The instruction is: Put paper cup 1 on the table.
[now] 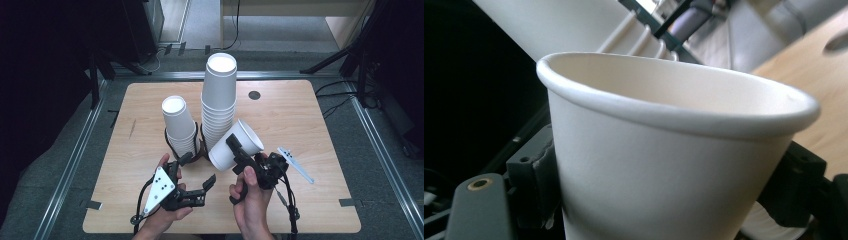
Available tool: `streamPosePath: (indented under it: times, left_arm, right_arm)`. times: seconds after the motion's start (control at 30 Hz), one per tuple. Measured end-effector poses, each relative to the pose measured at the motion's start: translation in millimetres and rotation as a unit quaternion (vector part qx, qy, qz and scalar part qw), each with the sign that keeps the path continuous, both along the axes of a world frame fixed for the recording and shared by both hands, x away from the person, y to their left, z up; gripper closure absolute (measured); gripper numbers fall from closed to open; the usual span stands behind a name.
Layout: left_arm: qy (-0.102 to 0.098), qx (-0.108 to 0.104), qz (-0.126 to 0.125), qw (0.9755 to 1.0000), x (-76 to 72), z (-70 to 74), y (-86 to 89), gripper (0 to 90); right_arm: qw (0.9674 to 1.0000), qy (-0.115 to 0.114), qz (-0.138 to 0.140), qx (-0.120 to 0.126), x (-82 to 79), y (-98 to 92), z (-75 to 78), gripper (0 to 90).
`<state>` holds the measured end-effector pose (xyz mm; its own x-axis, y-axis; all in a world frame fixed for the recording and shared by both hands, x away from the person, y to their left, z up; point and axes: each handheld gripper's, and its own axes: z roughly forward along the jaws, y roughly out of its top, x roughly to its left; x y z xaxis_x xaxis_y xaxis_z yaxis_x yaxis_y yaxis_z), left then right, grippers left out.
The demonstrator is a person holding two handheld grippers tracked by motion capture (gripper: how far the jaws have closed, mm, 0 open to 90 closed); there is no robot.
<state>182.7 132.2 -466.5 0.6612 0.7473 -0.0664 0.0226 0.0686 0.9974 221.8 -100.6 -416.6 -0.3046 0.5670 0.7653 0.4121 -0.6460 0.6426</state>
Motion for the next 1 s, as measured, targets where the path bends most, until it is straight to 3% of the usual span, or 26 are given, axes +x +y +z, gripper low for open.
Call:
streamPosePath:
  times: [0.1,0.23,0.37,0.4,0.43,0.47,0.57,0.6,0.67,0.77,0.83,0.87,0.9,1.0]
  left_arm:
    - [0.002,0.001,0.001,1.0000,0.5,-0.5,0.4,9.7]
    - [0.003,0.001,0.002,1.0000,0.9,-0.5,1.2,9.5]
    - [0.005,0.002,0.005,1.0000,1.1,0.0,2.3,9.6]
    - [0.006,0.001,0.006,1.0000,1.3,0.0,2.5,9.6]
    - [0.006,0.001,0.007,1.0000,1.6,0.0,3.0,9.6]
    - [0.006,0.002,0.007,1.0000,1.8,0.0,3.4,9.6]
    - [0.007,0.004,0.009,0.9999,2.3,-0.4,3.9,9.6]
    - [0.007,0.004,0.009,0.9999,2.4,-0.5,3.9,9.6]
    - [0.008,0.005,0.009,0.9999,2.4,-0.7,4.0,9.6]
    - [0.008,0.007,0.011,0.9999,2.6,-1.0,4.2,9.7]
    - [0.010,0.009,0.011,0.9998,3.2,-1.4,5.1,9.8]
    - [0.011,0.010,0.012,0.9998,3.6,-1.7,5.6,9.8]
    - [0.012,0.010,0.014,0.9998,4.1,-1.8,6.3,9.8]
    - [0.015,0.006,0.016,0.9997,5.7,-2.2,8.4,9.7]
  right_arm:
    - [0.9974,-0.042,-0.018,-0.057,-1.9,-2.6,6.4,18.4]
    - [0.9914,-0.068,-0.031,-0.107,-1.6,-5.8,8.8,17.9]
    - [0.9773,-0.103,-0.047,-0.179,-1.4,-10.1,10.3,17.8]
    - [0.9711,-0.115,-0.055,-0.202,-1.1,-12.4,10.5,17.8]
    - [0.9685,-0.119,-0.058,-0.211,-0.8,-13.7,10.5,17.7]
    - [0.9634,-0.126,-0.065,-0.228,0.6,-16.0,10.0,17.7]
    - [0.9521,-0.141,-0.079,-0.259,3.0,-19.6,8.6,17.8]
    - [0.9466,-0.152,-0.081,-0.273,4.5,-21.5,7.6,17.7]
    - [0.9393,-0.157,-0.089,-0.292,7.7,-24.5,5.1,17.8]
    - [0.9334,-0.148,-0.094,-0.313,16.3,-30.4,-0.1,17.2]
    - [0.9271,-0.135,-0.101,-0.335,22.4,-34.0,-3.9,17.1]
    - [0.9248,-0.136,-0.100,-0.341,26.8,-37.1,-7.3,17.0]
    - [0.9251,-0.138,-0.094,-0.341,30.4,-39.7,-10.0,17.0]
    - [0.9186,-0.156,-0.105,-0.347,40.5,-46.5,-19.4,17.0]
